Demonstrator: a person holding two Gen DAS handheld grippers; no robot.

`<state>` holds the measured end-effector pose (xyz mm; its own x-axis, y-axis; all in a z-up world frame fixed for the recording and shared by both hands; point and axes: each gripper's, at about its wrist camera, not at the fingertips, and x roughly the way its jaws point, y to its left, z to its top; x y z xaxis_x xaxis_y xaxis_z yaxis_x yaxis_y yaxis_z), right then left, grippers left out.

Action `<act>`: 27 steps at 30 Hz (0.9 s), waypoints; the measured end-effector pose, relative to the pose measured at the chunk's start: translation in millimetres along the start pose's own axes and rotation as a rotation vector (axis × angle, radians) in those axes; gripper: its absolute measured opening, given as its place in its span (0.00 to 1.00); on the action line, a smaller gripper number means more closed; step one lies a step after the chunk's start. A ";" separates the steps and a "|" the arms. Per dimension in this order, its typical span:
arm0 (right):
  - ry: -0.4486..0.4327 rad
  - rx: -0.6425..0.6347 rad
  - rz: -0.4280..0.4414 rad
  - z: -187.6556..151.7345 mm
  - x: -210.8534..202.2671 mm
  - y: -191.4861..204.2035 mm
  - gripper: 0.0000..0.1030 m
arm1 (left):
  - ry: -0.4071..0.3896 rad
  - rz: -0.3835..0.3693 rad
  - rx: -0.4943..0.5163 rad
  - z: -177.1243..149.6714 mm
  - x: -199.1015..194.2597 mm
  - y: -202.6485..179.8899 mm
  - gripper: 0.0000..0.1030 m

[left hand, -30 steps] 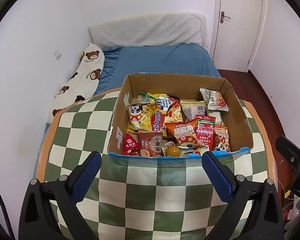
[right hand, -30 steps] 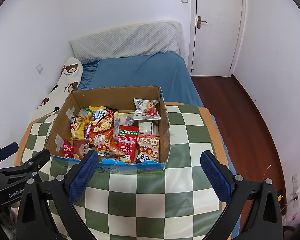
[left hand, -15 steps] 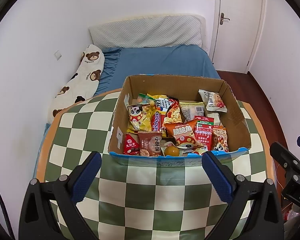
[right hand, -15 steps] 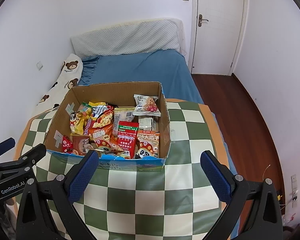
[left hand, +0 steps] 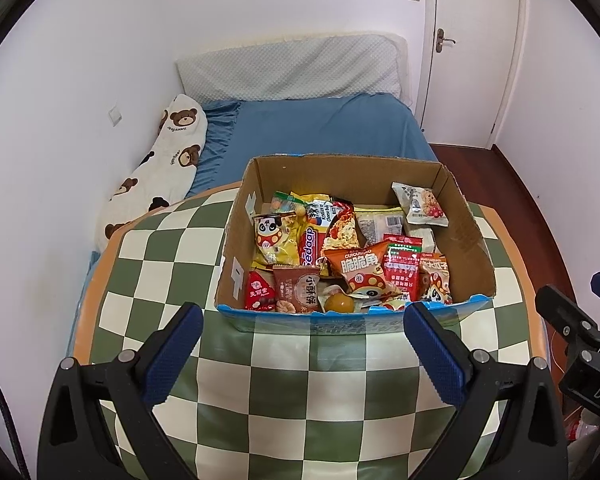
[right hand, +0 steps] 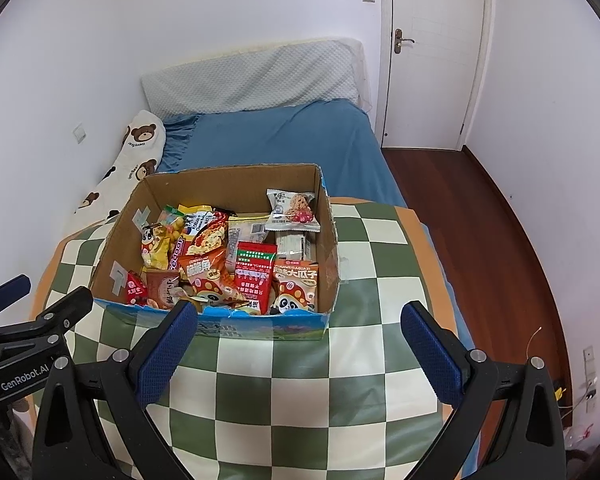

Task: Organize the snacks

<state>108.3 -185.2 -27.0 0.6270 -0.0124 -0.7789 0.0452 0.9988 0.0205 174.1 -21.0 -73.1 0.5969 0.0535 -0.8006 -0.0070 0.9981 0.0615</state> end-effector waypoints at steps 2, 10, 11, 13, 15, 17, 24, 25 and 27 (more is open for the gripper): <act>0.003 0.002 0.002 -0.4 0.5 -0.5 1.00 | -0.007 0.000 0.000 0.1 -2.0 -0.3 1.00; 0.010 0.009 0.004 -1.0 1.1 -2.4 1.00 | -0.012 0.002 0.005 -0.4 -4.2 -2.1 1.00; 0.010 0.007 0.003 -1.0 1.3 -2.2 1.00 | -0.013 0.002 0.006 -0.1 -4.9 -2.4 1.00; 0.007 0.007 0.005 -1.5 -0.2 -1.7 1.00 | -0.014 0.001 0.006 0.1 -5.7 -2.4 1.00; 0.006 0.005 0.004 -2.2 -0.6 -1.3 1.00 | -0.018 0.003 0.008 -0.3 -6.0 -2.7 1.00; 0.001 0.003 0.005 -2.1 -2.5 -0.9 1.00 | -0.020 0.001 0.011 0.1 -7.8 -2.9 1.00; -0.010 -0.001 0.010 -1.7 -6.3 -1.0 1.00 | -0.023 0.002 0.014 -0.5 -9.4 -3.4 1.00; -0.010 -0.002 0.010 -2.1 -6.6 -0.9 1.00 | -0.023 0.003 0.015 0.1 -9.5 -3.4 1.00; -0.007 -0.006 0.010 -2.3 -6.0 -0.6 1.00 | -0.022 0.003 0.016 -1.1 -10.4 -3.3 1.00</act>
<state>102.7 -185.5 -23.8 0.6326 -0.0023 -0.7745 0.0342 0.9991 0.0250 167.1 -24.8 -65.6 0.6143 0.0553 -0.7871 0.0044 0.9973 0.0734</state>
